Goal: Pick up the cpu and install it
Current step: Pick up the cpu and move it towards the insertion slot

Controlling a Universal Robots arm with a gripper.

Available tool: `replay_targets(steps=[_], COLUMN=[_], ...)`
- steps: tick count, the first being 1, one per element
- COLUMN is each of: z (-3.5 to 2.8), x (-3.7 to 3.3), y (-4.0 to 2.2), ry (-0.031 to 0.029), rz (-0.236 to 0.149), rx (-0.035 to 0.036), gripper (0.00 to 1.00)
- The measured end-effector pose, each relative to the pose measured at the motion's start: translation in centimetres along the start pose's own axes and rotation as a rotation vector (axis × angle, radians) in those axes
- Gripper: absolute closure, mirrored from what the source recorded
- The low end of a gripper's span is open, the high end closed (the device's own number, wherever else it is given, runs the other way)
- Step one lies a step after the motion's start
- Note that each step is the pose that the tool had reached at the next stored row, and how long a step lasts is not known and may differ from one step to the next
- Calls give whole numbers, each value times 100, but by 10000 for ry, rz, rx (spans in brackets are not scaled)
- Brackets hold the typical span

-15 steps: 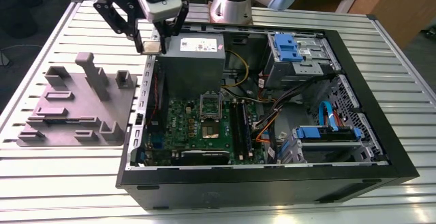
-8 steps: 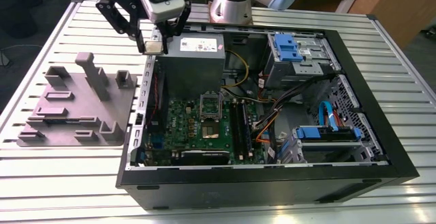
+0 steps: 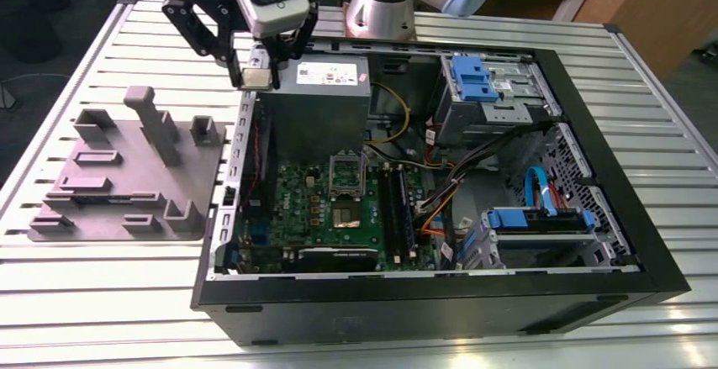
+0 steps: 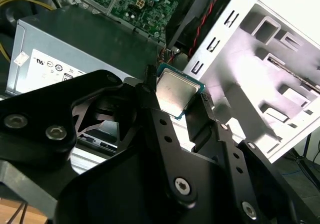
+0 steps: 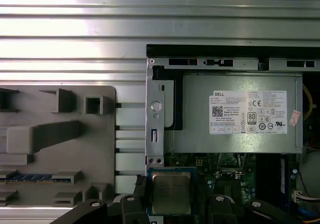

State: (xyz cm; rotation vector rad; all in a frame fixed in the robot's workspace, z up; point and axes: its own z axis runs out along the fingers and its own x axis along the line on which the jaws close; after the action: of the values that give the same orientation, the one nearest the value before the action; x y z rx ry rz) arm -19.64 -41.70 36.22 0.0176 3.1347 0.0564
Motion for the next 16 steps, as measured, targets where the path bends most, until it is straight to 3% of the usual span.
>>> replay_targets(steps=[16], z=[2], x=[-144], y=[1], ry=[0], rz=[0], rx=[0], gripper=[53])
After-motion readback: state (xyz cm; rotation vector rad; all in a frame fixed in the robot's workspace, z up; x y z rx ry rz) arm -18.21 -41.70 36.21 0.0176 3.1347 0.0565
